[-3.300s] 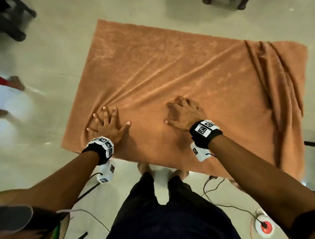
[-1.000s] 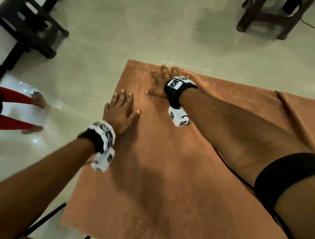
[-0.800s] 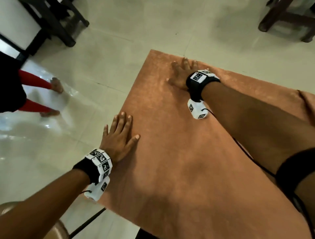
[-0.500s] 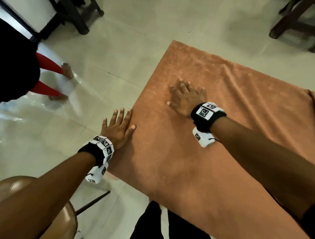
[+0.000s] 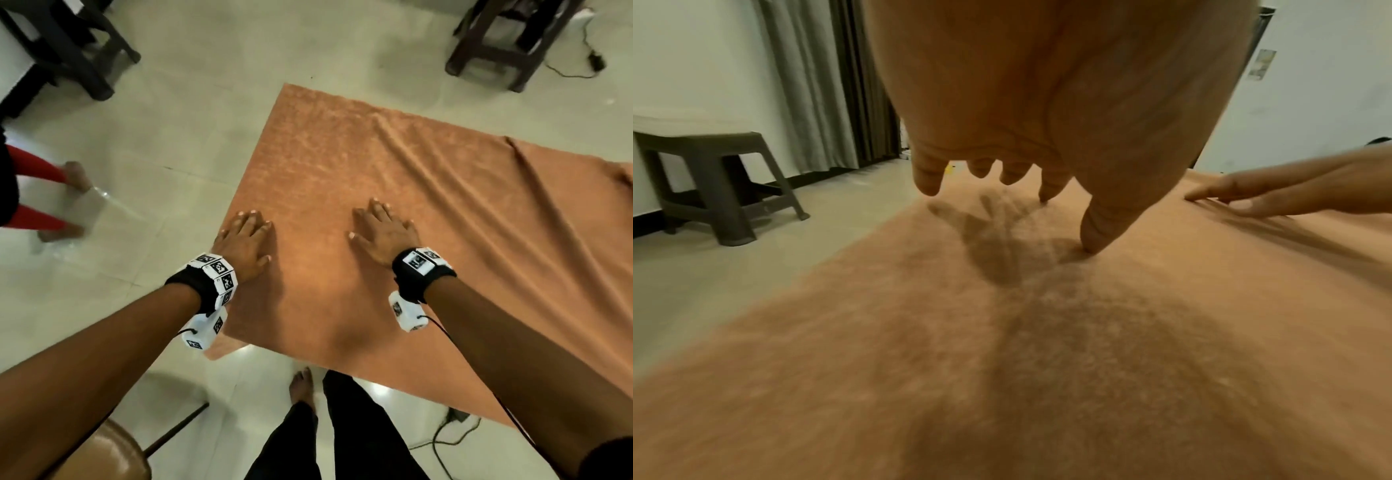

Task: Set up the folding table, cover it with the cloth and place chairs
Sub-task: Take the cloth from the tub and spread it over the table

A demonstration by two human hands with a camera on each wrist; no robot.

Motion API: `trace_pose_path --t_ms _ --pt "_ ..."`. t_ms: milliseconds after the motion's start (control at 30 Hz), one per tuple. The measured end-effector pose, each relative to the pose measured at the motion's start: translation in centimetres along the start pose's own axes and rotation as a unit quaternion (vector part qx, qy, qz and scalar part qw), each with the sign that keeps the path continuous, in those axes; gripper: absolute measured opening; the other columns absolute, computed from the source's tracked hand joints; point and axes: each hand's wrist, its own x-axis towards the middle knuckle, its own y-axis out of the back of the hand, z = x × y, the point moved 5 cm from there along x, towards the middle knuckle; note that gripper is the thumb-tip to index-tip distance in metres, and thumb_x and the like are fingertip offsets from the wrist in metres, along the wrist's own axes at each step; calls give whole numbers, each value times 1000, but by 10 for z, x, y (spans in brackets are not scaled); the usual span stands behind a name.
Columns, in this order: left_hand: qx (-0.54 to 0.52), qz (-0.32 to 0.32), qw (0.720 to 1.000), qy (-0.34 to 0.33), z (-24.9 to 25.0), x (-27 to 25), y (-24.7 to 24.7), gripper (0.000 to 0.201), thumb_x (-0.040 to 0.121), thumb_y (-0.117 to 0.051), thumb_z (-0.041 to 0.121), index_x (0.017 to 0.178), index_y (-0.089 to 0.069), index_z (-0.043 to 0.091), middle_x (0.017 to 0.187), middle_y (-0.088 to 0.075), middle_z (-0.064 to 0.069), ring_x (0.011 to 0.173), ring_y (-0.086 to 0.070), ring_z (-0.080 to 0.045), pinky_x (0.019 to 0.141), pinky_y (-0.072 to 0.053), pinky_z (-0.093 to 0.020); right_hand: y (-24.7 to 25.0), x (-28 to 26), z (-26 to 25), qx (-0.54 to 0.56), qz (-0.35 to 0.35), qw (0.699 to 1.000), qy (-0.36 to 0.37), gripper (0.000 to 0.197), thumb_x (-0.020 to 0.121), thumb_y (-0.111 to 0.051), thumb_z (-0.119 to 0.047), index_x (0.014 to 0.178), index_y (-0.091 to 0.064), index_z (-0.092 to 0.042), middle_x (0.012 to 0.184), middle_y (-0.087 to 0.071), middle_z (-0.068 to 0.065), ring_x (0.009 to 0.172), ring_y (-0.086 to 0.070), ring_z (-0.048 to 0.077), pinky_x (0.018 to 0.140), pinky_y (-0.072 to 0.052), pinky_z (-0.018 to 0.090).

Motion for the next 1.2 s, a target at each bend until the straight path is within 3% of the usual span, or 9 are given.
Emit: trace_pose_path --t_ms 133,233,400,533,733,867,933,1100,1200 --pt "23 -9 997 -67 60 20 8 75 92 -53 48 156 -18 30 166 0 0 152 6 -26 120 -15 -55 -7 -53 124 44 24 989 -140 67 96 -38 -67 156 -17 -44 169 1 -2 155 -3 23 116 -12 66" --pt "39 -15 994 -100 110 33 14 73 92 -53 49 155 -20 32 166 -2 4 152 5 -25 118 -15 -59 -8 -91 212 99 66 964 -238 67 94 -47 -62 153 -30 -35 167 -14 8 153 -16 31 119 -21 59" --pt "52 -21 986 -159 202 61 25 74 92 -53 50 155 -17 33 166 -1 6 153 5 -24 118 -14 -59 22 -134 291 109 162 937 -291 57 92 -57 -51 139 -53 -20 147 -46 16 130 -45 43 106 -40 50" --pt "63 -12 981 -185 275 84 35 76 91 -54 51 155 -16 32 166 2 4 153 7 -24 118 -13 -61 51 -137 340 120 239 922 -279 72 81 -34 -60 135 -58 -19 140 -54 14 123 -50 43 103 -42 50" --pt "68 8 976 -209 426 154 51 77 90 -57 54 153 -23 26 166 -1 0 153 3 -28 116 -12 -65 74 -105 462 75 146 946 -280 57 95 -47 -52 148 -39 -34 162 -26 12 146 -29 38 114 -30 56" --pt "49 19 986 -160 467 212 63 81 89 -57 55 154 -24 19 166 -6 -2 152 -2 -31 117 -14 -63 95 -72 512 69 103 957 -263 65 91 -49 -55 150 -22 -52 167 -10 3 151 -15 35 117 -24 60" --pt "52 12 988 -145 477 234 66 82 89 -57 56 154 -24 19 166 -7 -4 152 -4 -34 118 -14 -61 103 -57 523 34 81 966 -244 62 92 -50 -55 149 -25 -54 168 -6 3 152 -9 35 116 -21 62" --pt "23 -10 995 -95 480 255 67 88 87 -52 67 156 -15 27 166 -4 -7 148 -6 -47 121 -6 -54 103 -37 561 4 30 966 -255 63 93 -38 -65 152 -19 -51 167 -10 1 152 -11 34 109 -20 69" --pt "73 0 992 -101 487 259 72 92 86 -53 68 157 -13 24 165 -6 -13 147 -9 -49 122 -2 -53 102 -47 609 74 21 949 -307 70 91 -39 -70 154 -19 -46 156 -31 14 140 -31 43 109 -28 62"
